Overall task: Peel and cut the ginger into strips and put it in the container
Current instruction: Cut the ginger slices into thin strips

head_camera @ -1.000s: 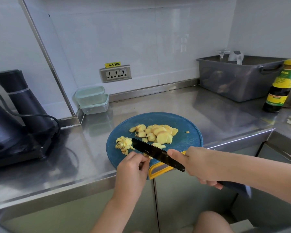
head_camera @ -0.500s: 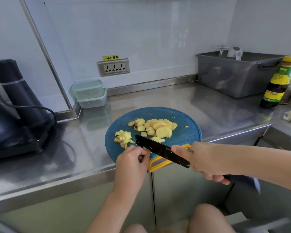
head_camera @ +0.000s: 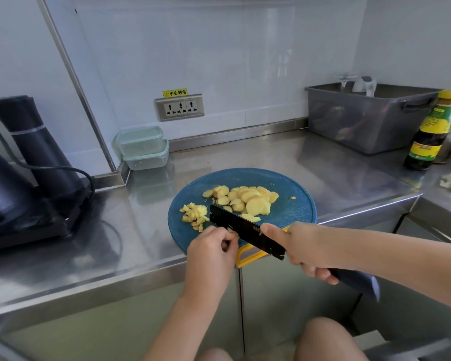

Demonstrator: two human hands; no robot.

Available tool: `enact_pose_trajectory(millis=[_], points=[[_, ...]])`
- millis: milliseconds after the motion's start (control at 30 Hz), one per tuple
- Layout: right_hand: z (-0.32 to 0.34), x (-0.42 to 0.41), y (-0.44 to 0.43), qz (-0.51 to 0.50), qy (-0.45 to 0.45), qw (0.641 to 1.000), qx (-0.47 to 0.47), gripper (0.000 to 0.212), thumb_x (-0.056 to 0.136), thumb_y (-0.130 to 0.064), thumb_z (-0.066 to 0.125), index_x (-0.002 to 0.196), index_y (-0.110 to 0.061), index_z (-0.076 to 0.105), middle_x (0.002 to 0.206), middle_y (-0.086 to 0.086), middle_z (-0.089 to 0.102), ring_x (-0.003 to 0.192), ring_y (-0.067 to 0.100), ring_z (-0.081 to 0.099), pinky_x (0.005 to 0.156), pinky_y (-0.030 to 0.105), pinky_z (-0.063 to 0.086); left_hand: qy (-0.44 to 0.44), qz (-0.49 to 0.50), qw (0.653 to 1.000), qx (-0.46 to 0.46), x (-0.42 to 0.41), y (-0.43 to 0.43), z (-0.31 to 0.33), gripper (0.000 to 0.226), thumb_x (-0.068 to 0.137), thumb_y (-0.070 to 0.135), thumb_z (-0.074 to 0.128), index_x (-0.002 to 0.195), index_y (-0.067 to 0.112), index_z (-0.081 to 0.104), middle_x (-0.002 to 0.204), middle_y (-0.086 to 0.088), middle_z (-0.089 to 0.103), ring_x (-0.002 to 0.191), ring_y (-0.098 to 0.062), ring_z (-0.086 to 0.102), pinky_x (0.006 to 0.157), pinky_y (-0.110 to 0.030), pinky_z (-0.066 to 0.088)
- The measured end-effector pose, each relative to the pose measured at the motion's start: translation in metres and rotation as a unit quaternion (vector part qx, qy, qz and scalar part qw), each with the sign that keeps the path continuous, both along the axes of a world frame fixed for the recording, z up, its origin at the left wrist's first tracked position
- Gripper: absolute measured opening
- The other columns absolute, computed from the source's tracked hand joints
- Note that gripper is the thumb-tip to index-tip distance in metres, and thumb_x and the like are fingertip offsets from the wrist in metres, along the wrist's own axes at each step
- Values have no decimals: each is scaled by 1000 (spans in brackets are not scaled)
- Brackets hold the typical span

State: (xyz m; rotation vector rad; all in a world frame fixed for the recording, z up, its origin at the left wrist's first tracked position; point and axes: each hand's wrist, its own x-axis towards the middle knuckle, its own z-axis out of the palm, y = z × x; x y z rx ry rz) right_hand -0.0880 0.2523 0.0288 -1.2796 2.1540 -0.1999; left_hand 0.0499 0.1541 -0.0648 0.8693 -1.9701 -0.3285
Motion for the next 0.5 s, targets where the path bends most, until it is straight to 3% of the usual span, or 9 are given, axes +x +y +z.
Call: enact_pose_trajectory(millis=[200,300,367,433,500], points=[[7,-19,22,-34,-25,999,30,55,98,-60,25,65,-20,42,53,3,45,42,15,41,46,27,35,16,7,1000,0,-1,1,-2,16,70,1,80,63,10,68,59,7,55,50,-1,45,49,-16,42],[4,-21,21,-75,-111,984,114,66,91,-71,21,60,-16,38,39,-1,41,30,12,38,38,19,35,23,6,1000,5,-1,2,-3,16,72,3,79,64,12,69,60,8,56,50,-5,47,49,-20,43],[2,-22,26,-97,-151,979,97,68,88,-74,28,60,-14,42,36,-2,38,29,12,35,36,17,32,22,8,1000,3,-1,3,-2,17,72,3,79,64,12,68,60,9,56,50,-5,47,49,-20,43],[-1,-22,27,-82,-132,987,48,64,90,-70,32,67,-13,50,43,0,42,34,14,36,41,23,32,19,10,1000,1,-2,3,-2,17,72,3,80,64,13,67,59,10,55,50,-5,46,48,-19,43],[-2,-16,27,-37,-25,996,78,61,95,-65,24,90,-12,53,59,8,48,41,19,42,45,29,42,15,13,1000,0,-2,1,-2,18,71,4,80,63,12,67,58,9,54,49,-7,45,48,-18,41]])
